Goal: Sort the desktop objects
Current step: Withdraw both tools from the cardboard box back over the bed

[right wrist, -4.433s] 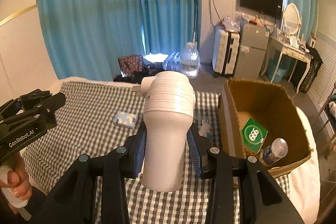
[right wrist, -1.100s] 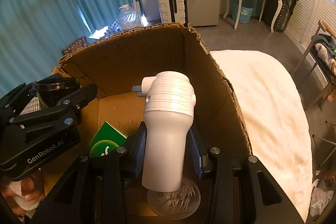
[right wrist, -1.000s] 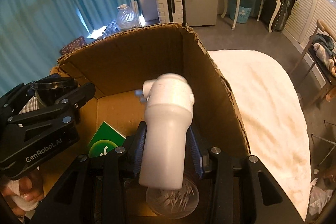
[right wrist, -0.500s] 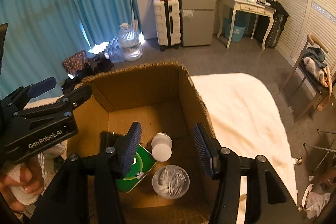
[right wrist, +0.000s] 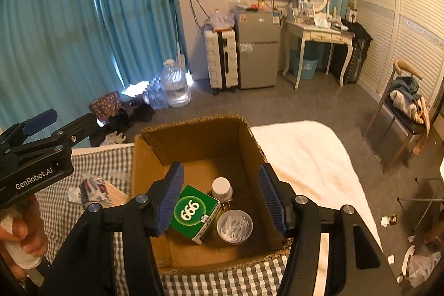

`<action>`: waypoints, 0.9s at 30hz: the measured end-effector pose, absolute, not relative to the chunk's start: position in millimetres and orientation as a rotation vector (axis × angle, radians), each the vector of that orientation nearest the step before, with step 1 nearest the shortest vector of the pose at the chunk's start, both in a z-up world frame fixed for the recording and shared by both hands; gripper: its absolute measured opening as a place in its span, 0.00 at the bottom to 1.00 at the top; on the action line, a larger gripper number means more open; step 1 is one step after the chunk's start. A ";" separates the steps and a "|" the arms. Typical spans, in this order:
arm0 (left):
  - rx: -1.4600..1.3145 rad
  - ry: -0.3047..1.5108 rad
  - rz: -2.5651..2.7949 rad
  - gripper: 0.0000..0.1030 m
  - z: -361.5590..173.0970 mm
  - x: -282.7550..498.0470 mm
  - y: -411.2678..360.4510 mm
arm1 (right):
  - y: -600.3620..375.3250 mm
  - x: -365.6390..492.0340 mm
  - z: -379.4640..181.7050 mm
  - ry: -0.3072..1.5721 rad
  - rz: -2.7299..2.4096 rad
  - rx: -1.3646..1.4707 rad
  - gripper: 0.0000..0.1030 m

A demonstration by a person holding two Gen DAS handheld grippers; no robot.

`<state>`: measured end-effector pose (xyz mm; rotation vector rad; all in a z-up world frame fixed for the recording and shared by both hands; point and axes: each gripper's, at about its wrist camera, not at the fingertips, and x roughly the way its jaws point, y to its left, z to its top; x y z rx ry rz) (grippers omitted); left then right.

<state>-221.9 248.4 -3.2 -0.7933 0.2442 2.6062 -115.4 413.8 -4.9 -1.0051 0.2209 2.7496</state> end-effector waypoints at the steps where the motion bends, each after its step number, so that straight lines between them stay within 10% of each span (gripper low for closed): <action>1: -0.783 0.241 2.611 0.94 0.6 -217.7 245.8 | 410.8 -111.5 -0.3 0.215 2.757 -0.990 0.57; 27: -0.527 0.131 2.781 1.00 86.4 -112.8 128.7 | 309.8 -1.0 98.1 0.077 2.930 -0.654 1.00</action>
